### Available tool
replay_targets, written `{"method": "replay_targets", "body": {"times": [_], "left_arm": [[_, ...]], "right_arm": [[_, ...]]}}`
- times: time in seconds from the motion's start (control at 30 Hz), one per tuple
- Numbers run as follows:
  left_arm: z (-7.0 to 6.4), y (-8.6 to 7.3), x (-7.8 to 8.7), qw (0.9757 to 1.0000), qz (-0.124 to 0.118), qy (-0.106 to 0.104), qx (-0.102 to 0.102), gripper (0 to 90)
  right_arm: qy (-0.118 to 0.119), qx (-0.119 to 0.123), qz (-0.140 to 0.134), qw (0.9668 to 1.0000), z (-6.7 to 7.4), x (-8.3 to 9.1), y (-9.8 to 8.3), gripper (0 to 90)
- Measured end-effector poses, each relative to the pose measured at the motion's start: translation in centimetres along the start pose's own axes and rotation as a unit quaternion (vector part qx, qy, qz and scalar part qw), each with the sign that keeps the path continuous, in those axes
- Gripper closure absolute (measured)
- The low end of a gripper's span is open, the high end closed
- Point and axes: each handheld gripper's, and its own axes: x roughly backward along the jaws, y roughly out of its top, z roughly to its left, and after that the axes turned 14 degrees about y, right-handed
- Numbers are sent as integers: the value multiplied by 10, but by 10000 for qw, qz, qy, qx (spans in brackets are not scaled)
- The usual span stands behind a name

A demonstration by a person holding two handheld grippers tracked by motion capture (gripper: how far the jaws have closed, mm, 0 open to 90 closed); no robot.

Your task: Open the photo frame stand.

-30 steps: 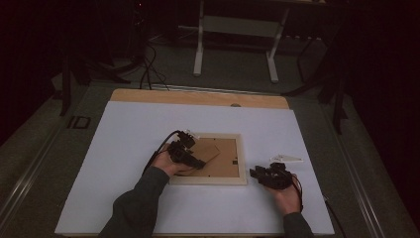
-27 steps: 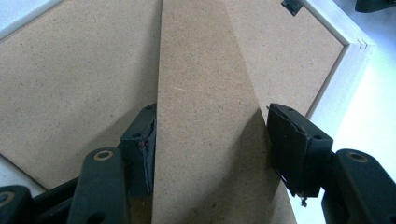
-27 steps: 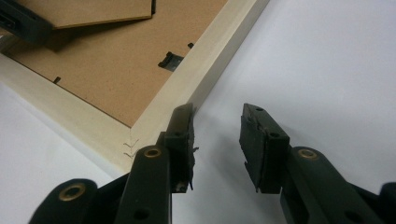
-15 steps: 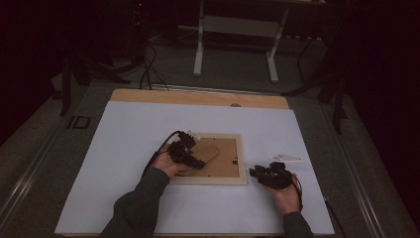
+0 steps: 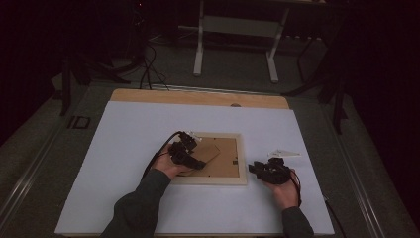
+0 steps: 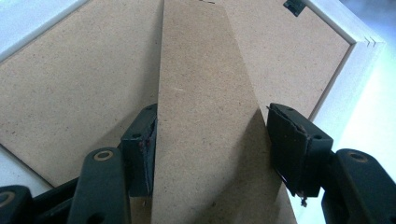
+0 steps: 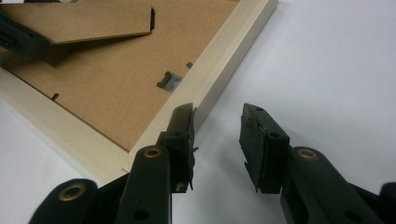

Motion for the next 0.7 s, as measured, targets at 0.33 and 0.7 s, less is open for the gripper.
{"method": "replay_targets", "body": {"times": [0.33, 0.7], "left_arm": [[-7, 0, 6, 9994, -175, 257, -167, 402], [-12, -1, 9, 9982, -297, 444, -266, 401]], "right_arm": [[-30, 47, 48, 10000, -2, -3, 13, 645], [-98, 159, 11, 9998, 0, -3, 37, 636]]}}
